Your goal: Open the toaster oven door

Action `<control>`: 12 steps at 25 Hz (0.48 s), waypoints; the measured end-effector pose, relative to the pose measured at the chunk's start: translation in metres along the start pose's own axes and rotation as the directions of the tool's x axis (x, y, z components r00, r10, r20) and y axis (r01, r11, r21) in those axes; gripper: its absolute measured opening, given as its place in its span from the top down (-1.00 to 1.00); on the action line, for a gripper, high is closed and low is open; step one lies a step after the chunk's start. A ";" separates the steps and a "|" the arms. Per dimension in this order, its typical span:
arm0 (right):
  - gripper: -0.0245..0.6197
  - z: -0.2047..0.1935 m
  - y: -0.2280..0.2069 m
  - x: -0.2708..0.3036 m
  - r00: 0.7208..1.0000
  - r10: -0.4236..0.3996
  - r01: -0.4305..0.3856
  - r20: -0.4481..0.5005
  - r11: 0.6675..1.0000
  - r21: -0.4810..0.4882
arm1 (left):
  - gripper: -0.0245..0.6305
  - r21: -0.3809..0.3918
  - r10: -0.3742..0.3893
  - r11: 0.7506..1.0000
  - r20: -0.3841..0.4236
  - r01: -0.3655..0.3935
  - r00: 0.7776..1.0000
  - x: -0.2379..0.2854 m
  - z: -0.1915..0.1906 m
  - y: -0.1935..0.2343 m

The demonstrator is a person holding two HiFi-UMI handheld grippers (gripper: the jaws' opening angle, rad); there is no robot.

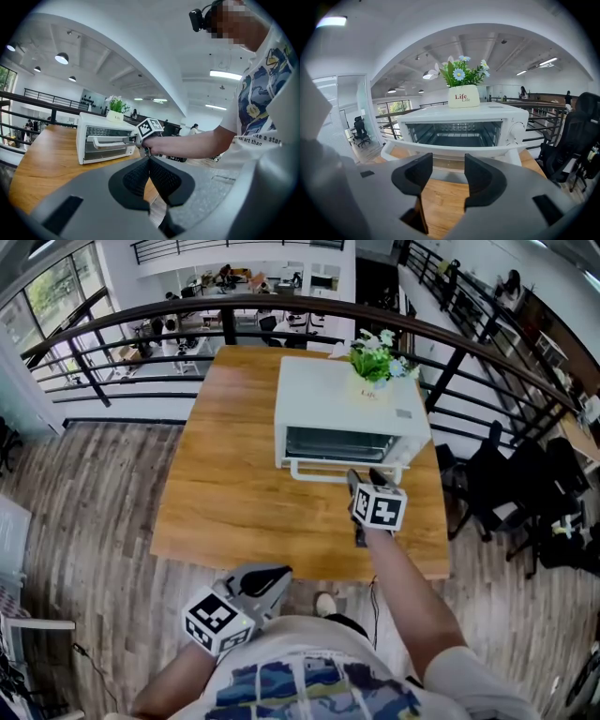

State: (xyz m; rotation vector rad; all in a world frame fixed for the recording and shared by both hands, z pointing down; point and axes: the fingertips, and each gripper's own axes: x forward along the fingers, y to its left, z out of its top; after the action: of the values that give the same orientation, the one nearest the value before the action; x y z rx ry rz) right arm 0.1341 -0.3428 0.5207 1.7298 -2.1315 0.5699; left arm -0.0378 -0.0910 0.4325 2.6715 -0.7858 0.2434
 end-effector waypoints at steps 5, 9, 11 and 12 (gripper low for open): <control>0.27 -0.018 0.005 -0.008 1.000 -0.001 0.001 0.007 1.000 0.001 | 0.92 0.005 -0.016 1.000 -0.013 0.016 1.000 -0.001 -0.002 -0.003; 0.27 -0.037 0.003 -0.013 1.000 -0.009 0.009 -0.009 1.000 0.002 | 0.92 0.010 -0.034 0.999 -0.014 0.034 0.999 0.003 -0.005 -0.008; 0.27 -0.047 0.005 -0.014 1.000 -0.007 0.008 -0.020 1.000 0.005 | 0.92 0.009 -0.043 0.999 -0.018 0.043 0.999 0.004 -0.005 -0.010; 0.27 -0.054 0.005 -0.014 1.000 -0.007 0.007 -0.027 1.000 0.006 | 0.92 0.009 -0.047 0.999 -0.020 0.047 0.999 0.005 -0.005 -0.010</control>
State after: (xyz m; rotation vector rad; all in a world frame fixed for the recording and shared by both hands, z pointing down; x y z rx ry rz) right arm 0.1320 -0.3032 0.5598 1.7230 -2.1068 0.5951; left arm -0.0284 -0.0832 0.4357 2.6885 -0.7170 0.2617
